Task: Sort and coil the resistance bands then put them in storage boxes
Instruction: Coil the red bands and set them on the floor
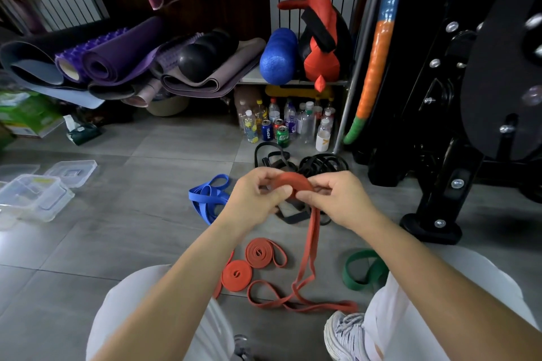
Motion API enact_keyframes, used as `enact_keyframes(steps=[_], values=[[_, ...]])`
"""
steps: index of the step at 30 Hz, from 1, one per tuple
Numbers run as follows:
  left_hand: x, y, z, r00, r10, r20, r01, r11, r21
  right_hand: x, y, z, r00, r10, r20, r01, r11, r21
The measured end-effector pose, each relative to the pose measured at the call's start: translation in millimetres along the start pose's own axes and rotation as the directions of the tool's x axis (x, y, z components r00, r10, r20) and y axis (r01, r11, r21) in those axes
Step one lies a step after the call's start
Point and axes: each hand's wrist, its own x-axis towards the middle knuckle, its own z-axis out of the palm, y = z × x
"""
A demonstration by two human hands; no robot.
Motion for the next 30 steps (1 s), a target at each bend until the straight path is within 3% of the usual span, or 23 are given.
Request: enact_keyframes(steps=[2,3,5,8,10,14,21,25,27,29,30], values=[[0.9,-3.5,0.4,0.985,0.172,-0.009,-0.156,0.911,0.382,-0.4,3.3,1.1,0.999,-0.028,0.035,0.035,0.970,-0.240],[0.5,-4.6,1.6,0.974,0.224,0.029,-0.209,0.847,0.490,-0.6,4.5,1.4,0.998,-0.036,0.057,0.051,0.951,-0.306],[0.0,-7.4,3.6,0.965,0.246,0.089,-0.251,0.772,0.584,-1.4,5.3,1.9,0.995,-0.042,0.090,0.073,0.925,-0.373],[2.3,-9.9,0.3,0.966,0.245,0.085,-0.247,0.766,0.593,-2.3,3.6,3.3,0.994,-0.036,0.101,0.071,0.930,-0.361],[3.2,-7.2,-2.3,0.971,0.236,0.027,-0.218,0.844,0.490,-1.5,0.3,1.5,0.997,-0.033,0.075,0.051,0.964,-0.262],[0.7,1.8,-3.2,0.988,0.152,-0.038,-0.148,0.983,0.108,0.5,-6.0,-5.0,0.999,-0.040,0.018,0.040,0.999,-0.005],[-0.3,2.2,1.2,0.994,0.032,-0.101,-0.065,0.938,-0.341,0.3,-7.2,-1.2,0.999,-0.028,0.019,0.024,0.979,0.201],[-0.9,0.7,5.7,0.999,-0.023,-0.027,0.009,0.900,-0.435,1.9,-5.0,-3.0,0.999,-0.051,-0.005,0.049,0.932,0.360],[0.2,-0.6,6.6,0.998,-0.057,-0.007,0.051,0.936,-0.348,2.5,-2.0,-2.8,1.000,-0.023,-0.002,0.022,0.944,0.328],[2.5,-4.6,6.4,0.999,0.017,-0.039,-0.018,1.000,-0.024,2.3,1.1,-0.1,1.000,0.017,0.016,-0.020,0.980,0.198],[3.3,-7.0,6.5,0.995,0.097,-0.036,-0.089,0.979,0.182,2.0,2.8,1.6,0.999,0.028,0.032,-0.031,0.995,0.097]])
